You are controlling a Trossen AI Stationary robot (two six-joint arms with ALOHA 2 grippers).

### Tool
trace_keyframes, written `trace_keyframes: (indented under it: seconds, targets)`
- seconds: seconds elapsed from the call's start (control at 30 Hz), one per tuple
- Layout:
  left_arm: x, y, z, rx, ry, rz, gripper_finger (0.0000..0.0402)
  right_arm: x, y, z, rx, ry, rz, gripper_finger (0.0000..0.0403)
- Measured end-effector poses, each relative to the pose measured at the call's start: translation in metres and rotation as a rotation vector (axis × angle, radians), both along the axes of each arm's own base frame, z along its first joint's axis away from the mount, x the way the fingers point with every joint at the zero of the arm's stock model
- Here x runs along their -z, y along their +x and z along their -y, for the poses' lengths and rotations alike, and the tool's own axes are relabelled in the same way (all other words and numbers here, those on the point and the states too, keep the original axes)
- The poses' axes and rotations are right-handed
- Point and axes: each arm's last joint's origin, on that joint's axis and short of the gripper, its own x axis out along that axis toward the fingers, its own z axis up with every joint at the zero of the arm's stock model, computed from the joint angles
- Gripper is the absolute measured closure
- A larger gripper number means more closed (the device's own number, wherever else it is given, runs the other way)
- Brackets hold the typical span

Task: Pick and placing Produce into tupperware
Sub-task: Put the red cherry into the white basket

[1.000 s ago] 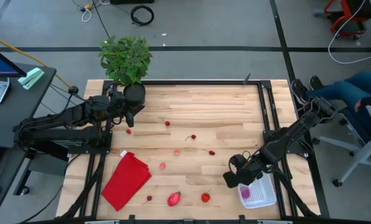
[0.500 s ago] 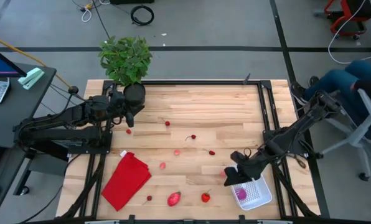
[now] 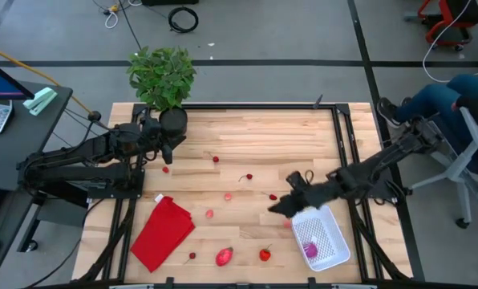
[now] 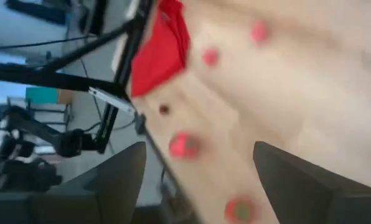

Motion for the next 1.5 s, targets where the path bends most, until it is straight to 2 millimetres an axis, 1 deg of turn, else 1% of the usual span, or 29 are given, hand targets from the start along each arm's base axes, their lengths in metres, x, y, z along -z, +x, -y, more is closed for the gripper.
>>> trace_keyframes:
  seconds: [0.07,0.13,0.27,0.37,0.47,0.6,0.7,0.8,1.0,1.13,1.23,1.37,1.5]
  targets:
    - [0.000,0.000,0.000,0.000,0.000,0.000,0.0250,0.002,0.009,0.012,-0.050,-0.071,0.017,0.0101]
    - [0.000,0.000,0.000,0.000,0.000,0.000,0.0249,0.003,0.019,0.021,-0.112,-0.092,0.000,0.0105]
    - [0.000,0.000,0.000,0.000,0.000,0.000,0.0251,0.003,0.041,0.031,-0.290,-0.123,-0.054,0.0116]
    - [0.000,0.000,0.000,0.000,0.000,0.000,0.0255,0.005,0.058,0.036,-0.417,-0.201,-0.138,0.0124]
    - [0.000,0.000,0.000,0.000,0.000,0.000,0.0257,0.008,0.075,0.039,-0.502,-0.278,-0.252,0.0128]
    - [0.000,0.000,0.000,0.000,0.000,0.000,0.0252,0.027,0.089,0.039,-0.592,-0.347,-0.477,0.0127]
    - [0.000,0.000,0.000,0.000,0.000,0.000,0.0249,0.046,0.093,0.040,-0.599,-0.380,-0.623,0.0126]
    - [0.000,0.000,0.000,0.000,0.000,0.000,0.0251,0.061,0.096,0.041,-0.566,-0.416,-0.699,0.0126]
    - [0.000,0.000,0.000,0.000,0.000,0.000,0.0259,0.076,0.104,0.048,-0.502,-0.500,-0.736,0.0126]
    - [0.000,0.000,0.000,0.000,0.000,0.000,0.0258,0.086,0.108,0.057,-0.445,-0.550,-0.781,0.0126]
    - [0.000,0.000,0.000,0.000,0.000,-0.001,0.0254,0.096,0.112,0.063,-0.430,-0.546,-0.803,0.0126]
    - [0.000,0.000,0.000,0.000,0.000,0.000,0.0249,0.107,0.120,0.066,-0.422,-0.536,-0.777,0.0130]
    - [0.000,0.000,0.000,0.000,0.000,0.000,0.0250,0.113,0.121,0.067,-0.413,-0.521,-0.803,0.0142]
